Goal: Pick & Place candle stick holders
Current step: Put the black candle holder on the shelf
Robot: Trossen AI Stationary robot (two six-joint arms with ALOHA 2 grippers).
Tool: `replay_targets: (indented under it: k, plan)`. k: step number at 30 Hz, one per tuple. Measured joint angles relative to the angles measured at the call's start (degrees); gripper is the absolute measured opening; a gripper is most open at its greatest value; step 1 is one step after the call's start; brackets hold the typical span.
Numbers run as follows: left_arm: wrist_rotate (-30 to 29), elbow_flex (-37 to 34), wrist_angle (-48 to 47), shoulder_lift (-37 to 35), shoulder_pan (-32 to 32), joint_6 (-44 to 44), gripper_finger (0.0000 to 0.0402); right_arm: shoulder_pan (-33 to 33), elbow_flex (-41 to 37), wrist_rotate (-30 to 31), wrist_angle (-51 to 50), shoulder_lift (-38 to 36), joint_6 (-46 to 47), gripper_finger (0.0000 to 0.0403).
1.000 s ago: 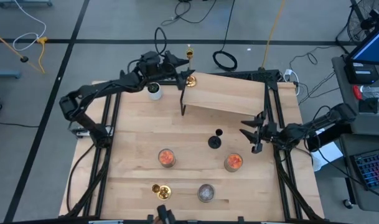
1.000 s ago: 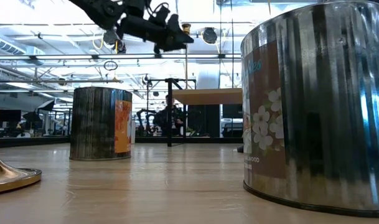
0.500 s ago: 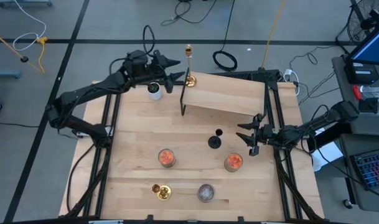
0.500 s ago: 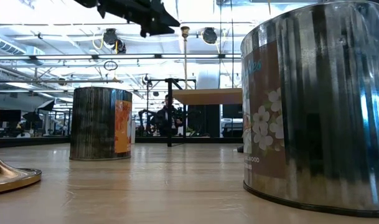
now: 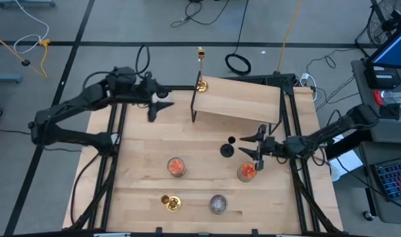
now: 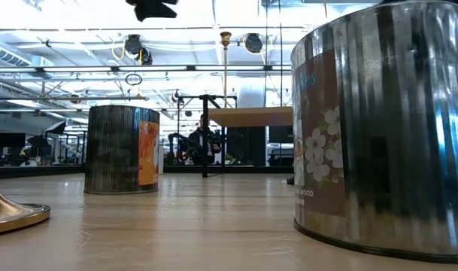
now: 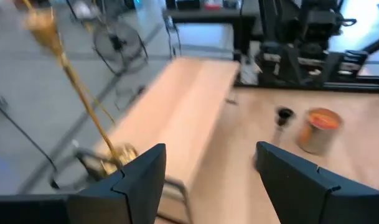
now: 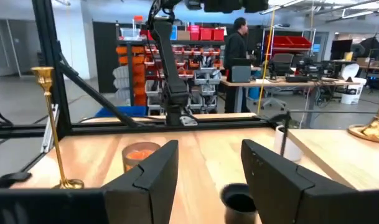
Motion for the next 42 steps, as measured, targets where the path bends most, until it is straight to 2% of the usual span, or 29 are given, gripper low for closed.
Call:
replay_targets:
  k: [3,5,7,16,20,23,26,28,32,38,42]
  plan:
    - [0.07,0.0,-8.05,-2.15,-1.21,-2.37,0.0255,-0.02,2.34,0.01,-0.23,3.72,0.0,0.0171]
    - [0.05,-0.23,-13.84,-3.08,-2.14,-0.27,0.0255,-0.02,3.91,0.03,-0.13,5.79,0.0,0.0171]
    - [0.24,-2.0,-15.43,-4.22,-3.48,1.62,0.0255,-0.02,5.24,0.01,-0.11,7.78,0.0,0.0171]
    - [0.66,-19.51,1.56,-8.73,-11.01,-1.06,0.0255,-0.02,6.51,0.1,-0.25,10.74,1.66,0.0171]
    - [0.17,-26.89,7.33,-10.52,-13.78,-3.0,0.0255,-0.11,6.56,0.67,-2.68,10.54,-1.92,0.0173]
    - [0.03,-30.56,10.73,-11.76,-15.4,-4.67,0.0255,-1.16,6.56,5.58,-5.4,10.51,-2.94,0.0178]
    - [-0.02,-32.53,12.93,-12.46,-16.71,-5.32,0.0255,-3.64,6.56,9.89,-8.38,10.52,0.39,0.0185]
    - [0.0,-32.7,13.2,-12.75,-17.23,-4.93,0.0255,-5.73,6.56,7.48,-9.71,10.5,3.66,0.0189]
    - [-0.04,-32.7,14.98,-12.7,-17.82,-4.78,0.0255,-8.76,6.62,-2.59,-9.59,10.45,8.03,0.0193]
    - [-0.06,-32.7,15.22,-12.71,-17.87,-2.77,0.0255,-10.39,6.62,-2.97,-9.81,10.43,8.58,0.0195]
    - [-0.06,-32.7,15.19,-12.69,-17.87,-2.56,0.0255,-10.49,6.62,-3.09,-9.46,10.43,4.67,0.021]
